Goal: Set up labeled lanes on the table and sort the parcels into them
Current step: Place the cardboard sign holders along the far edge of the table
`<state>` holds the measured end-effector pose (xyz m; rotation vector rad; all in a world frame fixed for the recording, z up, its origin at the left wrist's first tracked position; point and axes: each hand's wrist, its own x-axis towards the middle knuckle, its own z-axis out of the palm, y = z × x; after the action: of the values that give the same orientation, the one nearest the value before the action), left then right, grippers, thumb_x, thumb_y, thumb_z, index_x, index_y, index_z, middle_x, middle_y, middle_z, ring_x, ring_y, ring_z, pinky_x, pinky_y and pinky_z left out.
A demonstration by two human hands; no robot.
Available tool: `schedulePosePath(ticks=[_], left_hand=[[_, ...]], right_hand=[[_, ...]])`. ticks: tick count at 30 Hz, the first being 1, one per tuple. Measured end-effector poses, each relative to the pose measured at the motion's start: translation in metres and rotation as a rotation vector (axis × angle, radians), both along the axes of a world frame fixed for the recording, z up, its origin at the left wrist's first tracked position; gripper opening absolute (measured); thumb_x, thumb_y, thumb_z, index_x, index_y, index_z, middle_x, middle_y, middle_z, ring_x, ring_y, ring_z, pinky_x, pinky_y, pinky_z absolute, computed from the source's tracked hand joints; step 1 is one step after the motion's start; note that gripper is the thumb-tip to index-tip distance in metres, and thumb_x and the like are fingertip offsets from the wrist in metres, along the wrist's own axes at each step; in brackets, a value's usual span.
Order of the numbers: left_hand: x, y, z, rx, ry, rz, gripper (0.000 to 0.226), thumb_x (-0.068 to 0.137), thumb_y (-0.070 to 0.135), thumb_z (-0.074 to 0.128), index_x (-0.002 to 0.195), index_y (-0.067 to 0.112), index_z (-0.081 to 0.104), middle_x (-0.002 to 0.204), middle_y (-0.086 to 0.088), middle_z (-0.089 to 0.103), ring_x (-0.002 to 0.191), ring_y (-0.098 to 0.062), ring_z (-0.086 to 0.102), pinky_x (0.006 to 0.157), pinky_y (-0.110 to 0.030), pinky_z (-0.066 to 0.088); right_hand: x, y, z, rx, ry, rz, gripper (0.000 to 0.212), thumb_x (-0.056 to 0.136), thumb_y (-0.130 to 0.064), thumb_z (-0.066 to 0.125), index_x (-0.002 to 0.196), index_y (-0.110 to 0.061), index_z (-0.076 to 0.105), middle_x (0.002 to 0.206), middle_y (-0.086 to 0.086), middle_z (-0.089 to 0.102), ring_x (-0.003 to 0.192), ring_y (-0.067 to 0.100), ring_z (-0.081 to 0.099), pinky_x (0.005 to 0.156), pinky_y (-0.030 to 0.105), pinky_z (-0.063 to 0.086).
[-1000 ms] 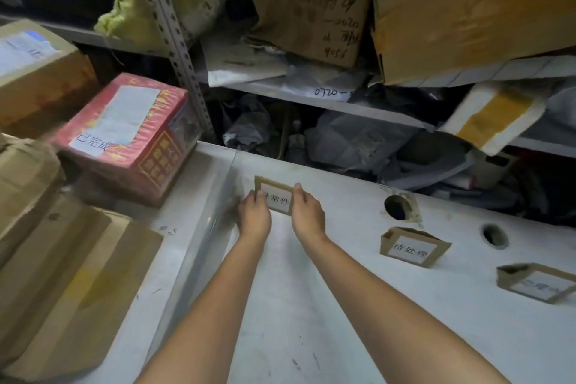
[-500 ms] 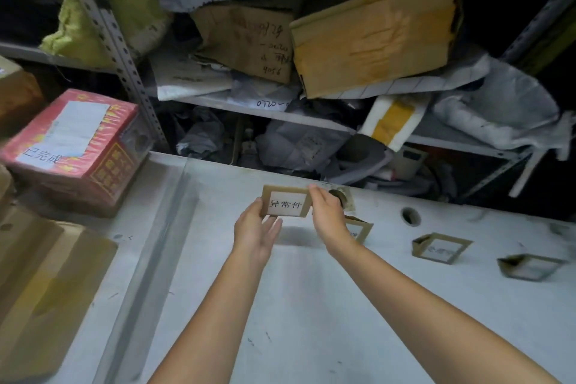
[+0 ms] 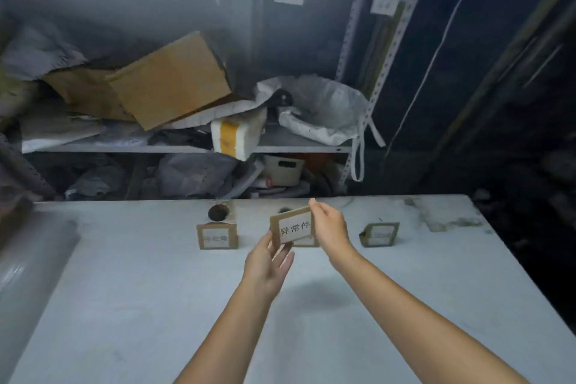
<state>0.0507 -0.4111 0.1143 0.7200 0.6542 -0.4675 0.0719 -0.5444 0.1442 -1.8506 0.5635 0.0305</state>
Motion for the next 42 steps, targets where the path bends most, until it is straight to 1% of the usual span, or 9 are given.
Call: schedulePosePath(ticks=[2,11,19,23,26,31,38,40,42], left_hand=[[-0.015,-0.05,0.001,0.01,0.008,-0.019,0.028,0.101,0.023,0.058,0.126,0.009,0.06,0.123,-0.015,0.068,0.112,-0.027,0.065,0.103,-0.041,0.047],[-0.056,-0.225,0.009,0.062,0.045,-0.143,0.033,0.098,0.025,0.063,0.127,0.011,0.061,0.117,-0.011,0.071,0.11,-0.026,0.066,0.087,-0.036,0.052],[-0.038,-0.32,-0.01,0.055,0.087,-0.218,0.026,0.101,0.025,0.055,0.124,0.013,0.058,0.117,-0.008,0.07,0.113,-0.027,0.065,0.092,-0.038,0.052],[-0.027,-0.356,-0.023,0.061,0.141,-0.236,0.013,0.102,0.027,0.055,0.106,0.017,0.061,0.108,-0.002,0.069,0.114,-0.026,0.065,0.094,-0.037,0.053],[-0.016,-0.382,-0.035,0.061,0.164,-0.253,0.015,0.102,0.029,0.053,0.096,0.018,0.061,0.101,0.0,0.067,0.114,-0.025,0.064,0.092,-0.036,0.053],[0.004,-0.43,-0.064,0.096,0.191,-0.227,0.018,0.101,0.034,0.054,0.106,0.022,0.067,0.102,0.002,0.069,0.105,-0.019,0.066,0.091,-0.035,0.055],[0.022,-0.486,-0.109,0.171,0.193,-0.228,0.021,0.102,0.032,0.052,0.097,0.018,0.067,0.101,-0.004,0.071,0.084,-0.015,0.065,0.096,-0.036,0.055],[0.024,-0.495,-0.121,0.197,0.174,-0.251,0.02,0.102,0.02,0.05,0.096,0.015,0.069,0.088,-0.005,0.068,0.074,-0.016,0.059,0.086,-0.034,0.054],[0.026,-0.503,-0.132,0.201,0.149,-0.303,0.026,0.101,0.012,0.044,0.102,0.008,0.07,0.067,-0.006,0.056,0.059,-0.016,0.041,0.063,-0.03,0.039]], right_hand=[[-0.02,-0.05,0.002,0.019,0.008,-0.031,0.046,0.103,-0.043,0.043,0.089,-0.006,0.065,0.083,0.008,0.073,0.075,0.016,0.067,0.057,0.021,0.047],[-0.076,-0.225,-0.008,0.033,0.026,-0.172,0.038,0.102,-0.042,0.044,0.097,-0.016,0.071,0.091,0.007,0.072,0.088,0.022,0.068,0.07,0.033,0.055],[-0.068,-0.317,-0.03,-0.035,0.037,-0.305,0.038,0.1,-0.043,0.048,0.089,-0.015,0.071,0.087,0.008,0.072,0.088,0.027,0.068,0.082,0.043,0.056],[-0.055,-0.356,-0.049,-0.066,0.051,-0.312,0.035,0.099,-0.042,0.049,0.083,-0.02,0.071,0.087,0.007,0.074,0.09,0.027,0.068,0.086,0.045,0.055],[-0.045,-0.383,-0.066,-0.039,0.057,-0.321,0.033,0.099,-0.037,0.05,0.079,-0.022,0.071,0.086,0.007,0.074,0.091,0.03,0.069,0.085,0.047,0.054],[-0.023,-0.43,-0.099,0.03,0.069,-0.305,0.028,0.1,-0.032,0.054,0.079,-0.021,0.069,0.086,0.006,0.073,0.093,0.031,0.069,0.088,0.047,0.053],[0.002,-0.486,-0.138,0.056,0.092,-0.184,0.034,0.101,-0.038,0.051,0.084,-0.016,0.071,0.088,0.01,0.074,0.089,0.03,0.069,0.078,0.043,0.053],[0.006,-0.498,-0.145,0.061,0.105,-0.154,0.036,0.102,-0.038,0.048,0.088,-0.014,0.071,0.088,0.012,0.073,0.087,0.029,0.069,0.074,0.038,0.051],[0.009,-0.507,-0.151,0.071,0.113,-0.139,0.037,0.102,-0.038,0.048,0.09,-0.012,0.071,0.088,0.012,0.073,0.087,0.028,0.069,0.073,0.036,0.05]])
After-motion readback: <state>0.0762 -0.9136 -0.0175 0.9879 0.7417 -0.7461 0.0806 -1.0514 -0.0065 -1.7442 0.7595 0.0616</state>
